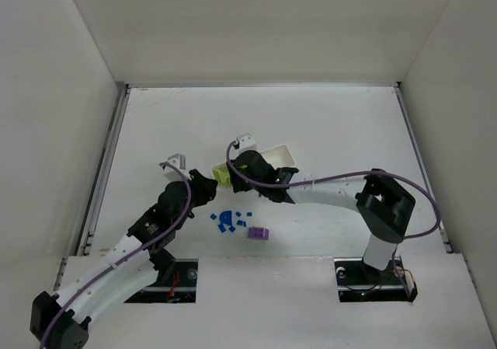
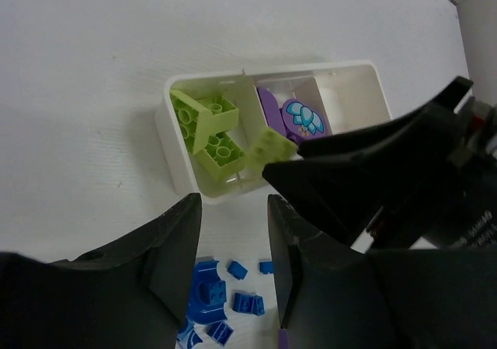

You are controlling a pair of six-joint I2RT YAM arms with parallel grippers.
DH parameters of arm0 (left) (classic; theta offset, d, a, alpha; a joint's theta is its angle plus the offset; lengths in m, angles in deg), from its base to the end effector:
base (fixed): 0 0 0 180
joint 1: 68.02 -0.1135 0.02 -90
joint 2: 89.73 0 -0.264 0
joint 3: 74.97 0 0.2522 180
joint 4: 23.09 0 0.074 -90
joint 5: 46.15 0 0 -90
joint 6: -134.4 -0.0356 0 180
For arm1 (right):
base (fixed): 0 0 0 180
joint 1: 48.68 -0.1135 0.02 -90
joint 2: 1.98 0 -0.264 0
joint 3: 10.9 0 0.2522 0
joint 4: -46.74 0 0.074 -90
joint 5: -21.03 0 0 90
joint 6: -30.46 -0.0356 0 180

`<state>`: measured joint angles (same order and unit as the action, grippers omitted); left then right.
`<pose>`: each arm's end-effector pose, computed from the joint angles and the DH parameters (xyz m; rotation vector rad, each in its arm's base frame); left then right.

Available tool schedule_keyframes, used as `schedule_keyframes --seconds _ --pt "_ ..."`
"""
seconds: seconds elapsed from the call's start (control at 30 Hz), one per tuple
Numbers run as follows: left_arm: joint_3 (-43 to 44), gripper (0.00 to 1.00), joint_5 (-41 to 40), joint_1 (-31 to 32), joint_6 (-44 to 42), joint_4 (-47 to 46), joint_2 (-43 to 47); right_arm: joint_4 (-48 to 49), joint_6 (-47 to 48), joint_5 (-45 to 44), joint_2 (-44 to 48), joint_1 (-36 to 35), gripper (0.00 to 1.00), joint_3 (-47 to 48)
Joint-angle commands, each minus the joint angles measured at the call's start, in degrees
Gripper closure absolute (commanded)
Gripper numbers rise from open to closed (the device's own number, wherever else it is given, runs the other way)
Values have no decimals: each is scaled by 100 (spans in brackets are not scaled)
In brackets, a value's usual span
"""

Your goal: Sort the legos into containers by color

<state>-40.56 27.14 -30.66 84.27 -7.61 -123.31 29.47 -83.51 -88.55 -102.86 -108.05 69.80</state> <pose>0.1309 -0.0870 0.2358 -0.2514 1.8531 -0.6822 0.2099 0.3312 0.2204 -0.4920 2.1601 0.4400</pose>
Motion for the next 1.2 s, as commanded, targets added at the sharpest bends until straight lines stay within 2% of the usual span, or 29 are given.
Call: schedule_keyframes --seconds 0.0,0.13,0.3,0.43,0.6,0.87,1.07,1.17 --pt "-139 64 -78 222 117 110 106 534 -2 -152 94 141 40 241" --pt "-157 64 -52 591 82 -48 -156 746 -73 -161 577 246 38 -127" --pt "-26 61 -43 1556 -304 -618 -797 869 -275 -301 1385 422 44 -1110" --pt "159 52 -34 2506 -892 -1093 -1430 1080 -591 -196 2246 703 45 -2077" --pt "448 42 -174 3473 -1762 -1393 -2265 1107 -767 120 2854 1046 44 -2676" --pt "686 33 -272 4011 -2458 -1543 -3066 1291 -785 445 3013 1231 43 -3002" --pt "748 29 308 4029 -2520 -1482 -3180 1379 -785 604 3030 1327 43 -3116" --pt "844 27 318 4002 -2520 -1288 -3356 1388 -785 648 3118 1407 43 -3169"
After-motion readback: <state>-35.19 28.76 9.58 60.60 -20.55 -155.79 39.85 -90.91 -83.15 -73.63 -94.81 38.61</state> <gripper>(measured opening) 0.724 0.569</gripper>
